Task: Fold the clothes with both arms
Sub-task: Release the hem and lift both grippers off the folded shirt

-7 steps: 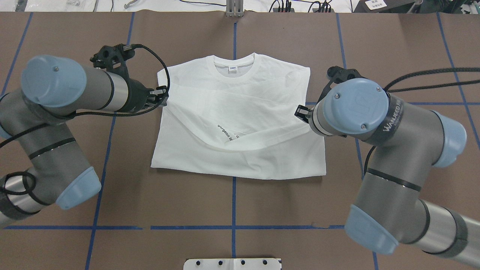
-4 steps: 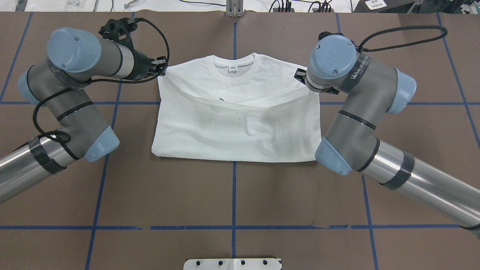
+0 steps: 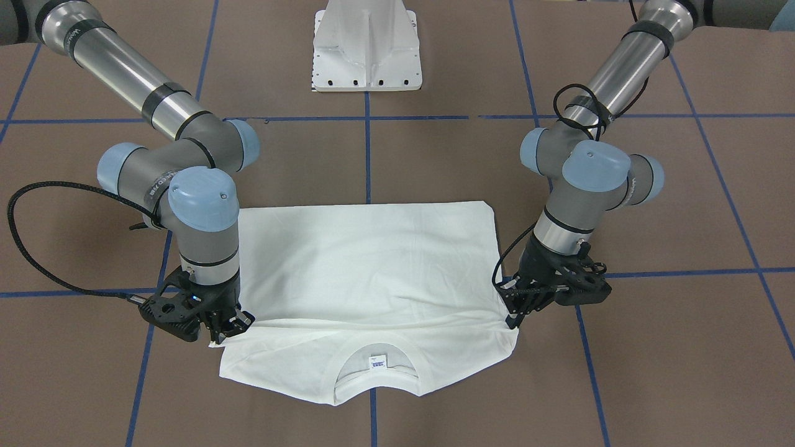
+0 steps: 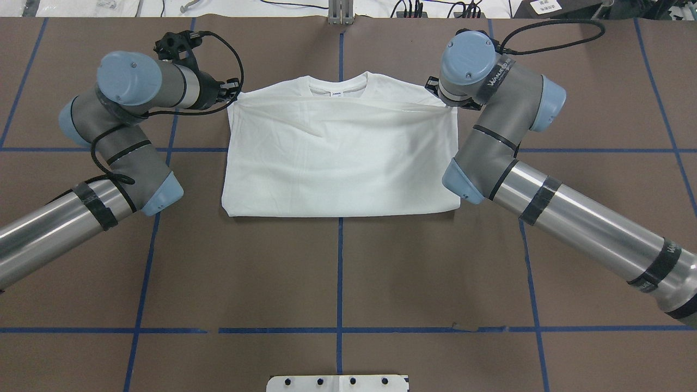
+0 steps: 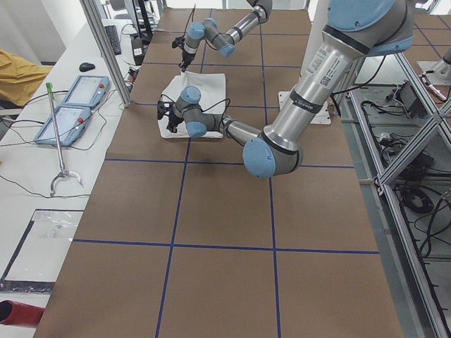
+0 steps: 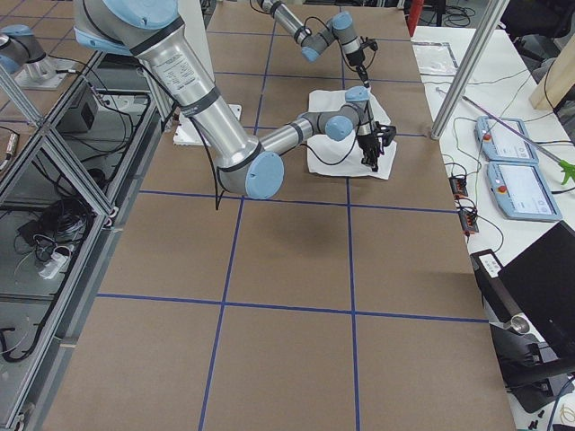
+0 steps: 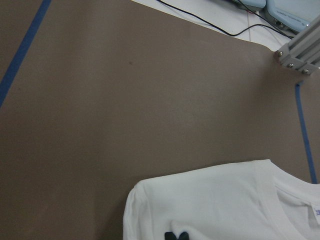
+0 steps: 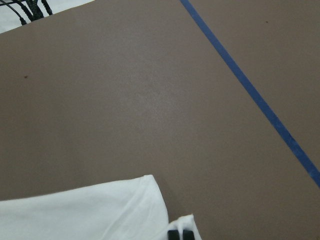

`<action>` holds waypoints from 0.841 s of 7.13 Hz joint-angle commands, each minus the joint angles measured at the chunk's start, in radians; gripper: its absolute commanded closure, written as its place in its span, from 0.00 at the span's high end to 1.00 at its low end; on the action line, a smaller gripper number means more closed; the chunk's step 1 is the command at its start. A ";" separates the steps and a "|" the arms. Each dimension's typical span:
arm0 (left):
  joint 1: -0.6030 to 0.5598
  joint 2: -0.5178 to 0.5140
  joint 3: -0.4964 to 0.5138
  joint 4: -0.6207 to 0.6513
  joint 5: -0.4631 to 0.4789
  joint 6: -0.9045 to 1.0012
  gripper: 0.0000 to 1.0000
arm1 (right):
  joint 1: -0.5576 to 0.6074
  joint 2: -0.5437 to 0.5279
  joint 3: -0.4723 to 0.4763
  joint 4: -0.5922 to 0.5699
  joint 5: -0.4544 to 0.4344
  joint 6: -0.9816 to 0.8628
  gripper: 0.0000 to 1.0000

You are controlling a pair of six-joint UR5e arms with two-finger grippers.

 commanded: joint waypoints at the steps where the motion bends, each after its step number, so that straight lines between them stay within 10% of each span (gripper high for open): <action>1: 0.000 -0.010 0.036 -0.016 0.008 0.005 0.04 | 0.003 0.042 -0.063 0.010 0.000 -0.001 0.00; 4: -0.001 -0.006 0.034 -0.024 0.008 0.016 0.26 | 0.003 0.066 -0.074 0.010 0.000 0.000 0.06; 6: -0.009 0.017 0.034 -0.062 0.008 0.083 0.36 | 0.003 0.074 -0.072 0.013 0.000 0.005 0.40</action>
